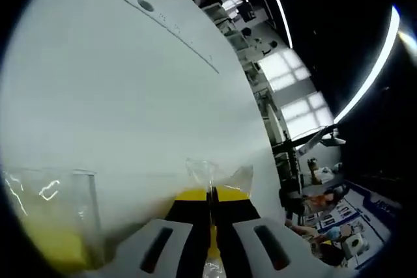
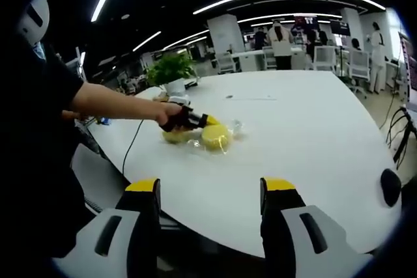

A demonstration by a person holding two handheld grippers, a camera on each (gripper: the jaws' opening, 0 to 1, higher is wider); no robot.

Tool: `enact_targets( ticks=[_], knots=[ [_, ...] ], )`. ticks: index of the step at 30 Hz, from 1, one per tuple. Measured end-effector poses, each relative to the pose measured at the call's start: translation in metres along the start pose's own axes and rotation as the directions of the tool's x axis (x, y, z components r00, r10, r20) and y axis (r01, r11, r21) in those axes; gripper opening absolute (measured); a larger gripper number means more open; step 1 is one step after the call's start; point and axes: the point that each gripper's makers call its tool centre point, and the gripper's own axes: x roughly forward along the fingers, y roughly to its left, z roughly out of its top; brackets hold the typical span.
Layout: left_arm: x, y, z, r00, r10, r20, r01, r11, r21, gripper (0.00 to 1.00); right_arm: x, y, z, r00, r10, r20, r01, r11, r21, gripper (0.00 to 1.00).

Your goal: Compare the silicone blocks by pressing each to a similar depth, holding the contact briefly, and releasing to observe deformation and rebound differences across the visible hardness samples.

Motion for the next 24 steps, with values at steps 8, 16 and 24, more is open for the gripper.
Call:
enact_targets(
  ticks=[8, 16, 24],
  knots=[
    [-0.025, -0.034, -0.017, 0.994, -0.111, -0.007, 0.111, 0.991, 0.077, 0.0, 0.001, 0.004, 0.005, 1.0, 0.012, 0.005, -0.012, 1.0, -0.017, 0.56],
    [-0.063, -0.063, -0.026, 0.98, -0.198, 0.027, 0.19, 0.965, 0.18, 0.0, 0.0, 0.011, 0.008, 1.0, 0.025, 0.019, -0.024, 0.999, -0.034, 0.57],
    [-0.101, -0.085, -0.016, 0.98, -0.192, 0.058, 0.163, 0.928, 0.335, 0.0, 0.01, 0.021, 0.008, 0.998, 0.049, 0.025, -0.048, 0.998, -0.049, 0.59]
  ],
)
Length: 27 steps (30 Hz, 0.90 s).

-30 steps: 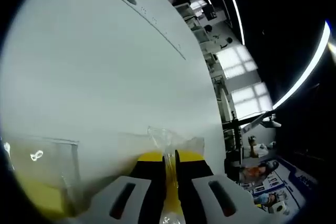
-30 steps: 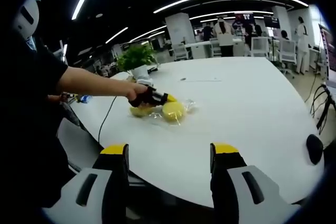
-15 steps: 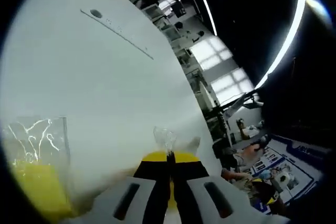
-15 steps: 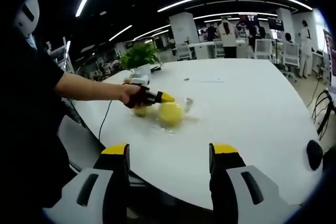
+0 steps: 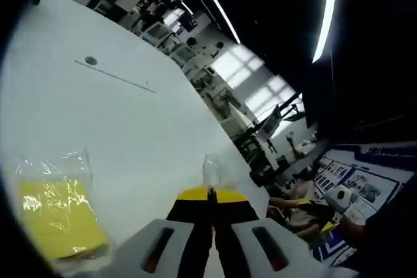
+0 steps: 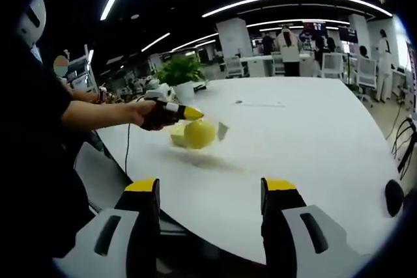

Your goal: Compare the silicone blocks by pressing each to a similar depth, holding the contact briefly, and releasing to observe deformation and rebound differences across the visible hardness samples.

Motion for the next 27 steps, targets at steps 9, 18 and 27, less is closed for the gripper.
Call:
enact_targets(
  ticks=[9, 18, 27],
  knots=[
    [-0.034, -0.039, 0.048, 0.996, -0.037, 0.079, 0.031, 0.997, 0.07, 0.0, 0.008, 0.007, 0.009, 0.999, 0.05, 0.021, -0.05, 0.999, -0.019, 0.57],
    [-0.06, -0.093, 0.087, 0.97, -0.162, 0.183, 0.152, 0.986, 0.065, 0.0, 0.026, 0.018, 0.019, 0.993, 0.11, 0.028, -0.109, 0.993, -0.048, 0.56],
    [-0.082, -0.128, 0.102, 0.95, -0.226, 0.218, 0.219, 0.974, 0.054, 0.0, 0.047, 0.035, 0.038, 0.982, 0.188, 0.024, -0.184, 0.976, -0.115, 0.55]
  ],
)
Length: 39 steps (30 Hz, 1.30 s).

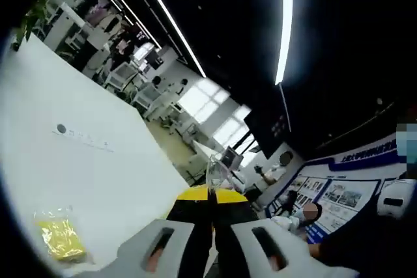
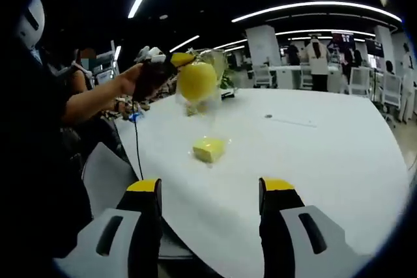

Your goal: Compare the silicone blocks by pressing each to a similar depth, holding the contact briefly, and releasing to observe deformation and rebound differences across the visible hardness samples.

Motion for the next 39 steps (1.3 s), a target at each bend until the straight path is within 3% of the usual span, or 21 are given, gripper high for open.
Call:
enact_targets(
  ticks=[8, 17, 25, 30, 33, 36, 39],
  knots=[
    [-0.003, -0.016, 0.005, 0.999, -0.036, 0.013, 0.035, 0.999, 0.004, 0.0, 0.015, 0.008, 0.026, 0.996, 0.062, 0.061, -0.061, 0.998, -0.024, 0.56],
    [-0.006, -0.032, 0.002, 0.997, -0.069, 0.014, 0.069, 0.998, -0.006, 0.0, 0.037, 0.014, 0.065, 0.98, 0.144, 0.14, -0.141, 0.99, -0.031, 0.6],
    [-0.003, -0.051, -0.01, 0.992, -0.126, -0.021, 0.126, 0.992, -0.003, 0.0, 0.058, 0.021, 0.11, 0.935, 0.239, 0.262, -0.245, 0.97, -0.011, 0.6],
    [0.0, -0.058, -0.018, 0.986, -0.162, -0.042, 0.161, 0.987, -0.028, 0.0, 0.076, 0.028, 0.124, 0.901, 0.32, 0.292, -0.344, 0.938, 0.032, 0.58],
    [0.002, -0.061, -0.022, 0.984, -0.175, -0.044, 0.173, 0.984, -0.044, 0.0, 0.087, 0.042, 0.132, 0.875, 0.377, 0.302, -0.387, 0.922, -0.032, 0.57],
    [0.002, -0.064, -0.021, 0.982, -0.185, -0.039, 0.183, 0.982, -0.05, 0.0, 0.092, 0.051, 0.141, 0.854, 0.415, 0.314, -0.422, 0.905, -0.048, 0.45],
    [0.0, -0.065, -0.018, 0.98, -0.197, -0.016, 0.196, 0.979, -0.062, 0.0, 0.096, 0.055, 0.144, 0.845, 0.433, 0.314, -0.439, 0.897, -0.055, 0.31]
  ],
)
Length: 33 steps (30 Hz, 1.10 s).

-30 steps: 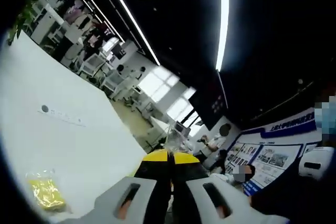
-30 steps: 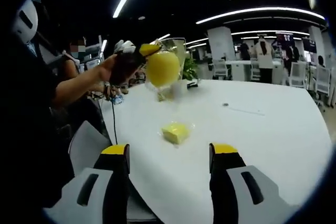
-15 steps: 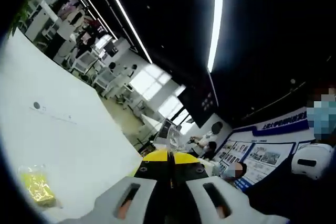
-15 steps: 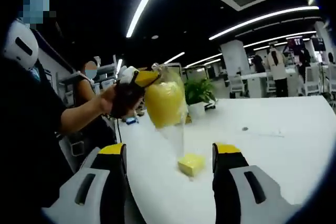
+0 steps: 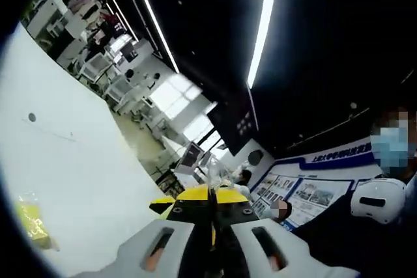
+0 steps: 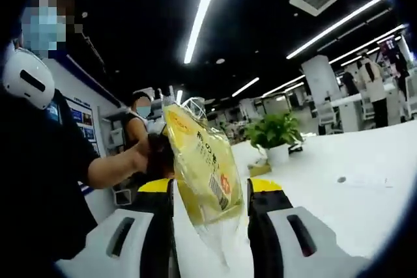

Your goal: Compare the silicone blocks by pressing each to a similar depth, holding the contact briefly, and releasing to observe deformation and rebound differences across the visible hardness samples.

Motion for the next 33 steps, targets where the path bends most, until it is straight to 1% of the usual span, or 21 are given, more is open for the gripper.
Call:
enact_targets(
  ticks=[3, 6, 10, 14, 19, 22, 33],
  knots=[
    [-0.003, 0.003, 0.001, 1.0, 0.003, 0.017, -0.003, 1.0, -0.018, 0.0, 0.005, -0.004, -0.001, 1.0, -0.007, 0.002, 0.007, 1.0, -0.001, 0.33],
    [-0.007, 0.006, -0.001, 1.0, 0.008, 0.022, -0.007, 1.0, -0.027, 0.0, 0.011, -0.002, -0.002, 1.0, 0.005, 0.0, -0.005, 1.0, 0.0, 0.33],
    [-0.014, 0.007, 0.0, 0.999, 0.008, 0.041, -0.006, 0.999, -0.038, 0.0, 0.017, 0.003, -0.005, 1.0, 0.031, -0.001, -0.031, 0.999, -0.019, 0.29],
    [-0.02, 0.008, 0.001, 0.998, 0.009, 0.057, -0.007, 0.999, -0.036, 0.0, 0.022, 0.005, -0.007, 0.999, 0.05, -0.009, -0.05, 0.999, -0.019, 0.26],
    [-0.025, 0.013, -0.003, 0.998, 0.017, 0.057, -0.015, 0.999, -0.041, 0.0, 0.024, 0.008, -0.016, 0.997, 0.063, -0.036, -0.063, 0.998, 0.01, 0.23],
    [-0.027, 0.014, -0.004, 0.998, 0.021, 0.061, -0.019, 0.999, -0.042, 0.0, 0.025, 0.009, -0.019, 0.997, 0.063, -0.049, -0.062, 0.998, 0.016, 0.21],
    [-0.029, 0.015, -0.004, 0.997, 0.02, 0.074, -0.016, 0.999, -0.047, 0.0, 0.024, 0.009, -0.02, 0.996, 0.046, -0.08, -0.045, 0.999, 0.024, 0.15]
  ],
)
